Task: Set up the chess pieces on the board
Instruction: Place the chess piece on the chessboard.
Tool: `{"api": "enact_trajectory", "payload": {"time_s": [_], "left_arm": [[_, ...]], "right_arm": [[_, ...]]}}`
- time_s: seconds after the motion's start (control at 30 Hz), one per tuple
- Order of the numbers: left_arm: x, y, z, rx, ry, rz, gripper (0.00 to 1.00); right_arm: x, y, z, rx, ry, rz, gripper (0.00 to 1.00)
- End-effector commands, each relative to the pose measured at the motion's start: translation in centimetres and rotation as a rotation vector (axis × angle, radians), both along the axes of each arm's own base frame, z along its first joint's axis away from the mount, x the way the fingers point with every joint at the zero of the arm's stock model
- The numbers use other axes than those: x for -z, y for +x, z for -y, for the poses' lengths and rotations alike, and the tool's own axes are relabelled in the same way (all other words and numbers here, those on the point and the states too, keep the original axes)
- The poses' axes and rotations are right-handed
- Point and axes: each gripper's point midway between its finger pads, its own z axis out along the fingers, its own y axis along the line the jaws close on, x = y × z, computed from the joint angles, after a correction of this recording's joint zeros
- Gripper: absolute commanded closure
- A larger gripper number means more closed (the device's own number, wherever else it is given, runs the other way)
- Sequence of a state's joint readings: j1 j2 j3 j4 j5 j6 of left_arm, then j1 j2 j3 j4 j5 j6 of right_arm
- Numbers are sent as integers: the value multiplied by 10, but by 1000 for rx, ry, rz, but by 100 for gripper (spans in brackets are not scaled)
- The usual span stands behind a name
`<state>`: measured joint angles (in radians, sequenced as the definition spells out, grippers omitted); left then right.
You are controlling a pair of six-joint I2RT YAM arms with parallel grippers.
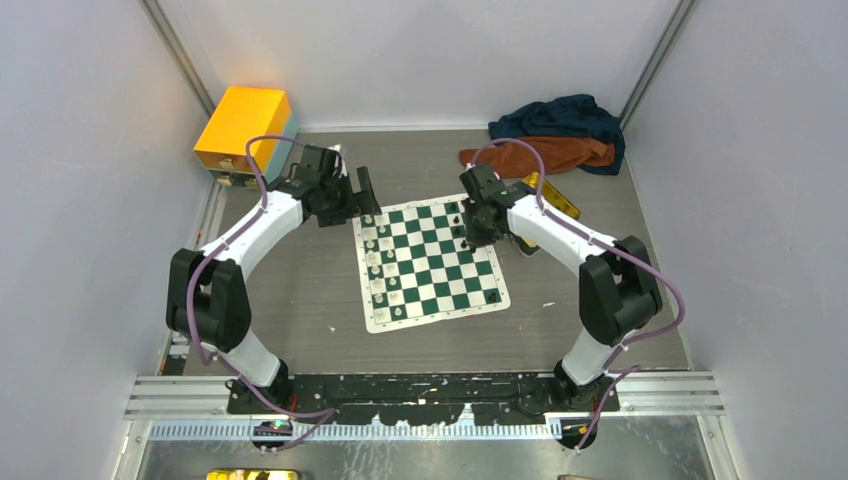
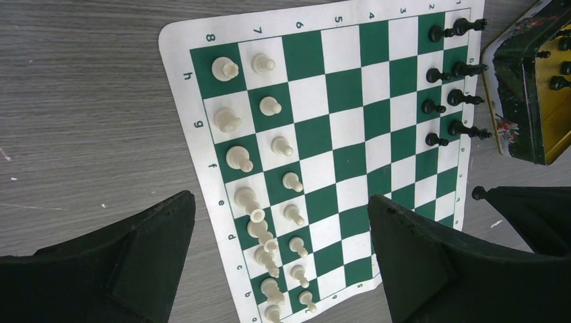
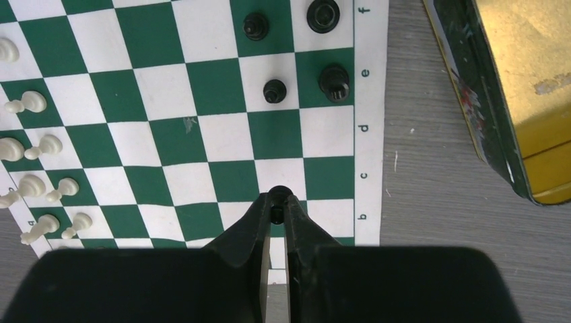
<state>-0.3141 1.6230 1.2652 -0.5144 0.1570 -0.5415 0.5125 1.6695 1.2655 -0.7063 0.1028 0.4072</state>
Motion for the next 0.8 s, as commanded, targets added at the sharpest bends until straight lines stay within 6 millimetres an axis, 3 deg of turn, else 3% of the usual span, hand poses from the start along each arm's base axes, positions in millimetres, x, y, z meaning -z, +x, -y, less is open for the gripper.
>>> {"api": "enact_trajectory", "payload": {"time_s": [0.0, 0.27, 0.77], "left_arm": [[-19, 3, -4, -4, 0, 64, 0], [-17, 3, -4, -2, 5, 61, 0], [-13, 6, -3, 2, 6, 54, 0]], "right_arm": [[5, 11, -16, -8, 22, 35, 99], [31, 16, -19, -15, -5, 12, 99], [52, 21, -21, -29, -32, -9, 99]]}}
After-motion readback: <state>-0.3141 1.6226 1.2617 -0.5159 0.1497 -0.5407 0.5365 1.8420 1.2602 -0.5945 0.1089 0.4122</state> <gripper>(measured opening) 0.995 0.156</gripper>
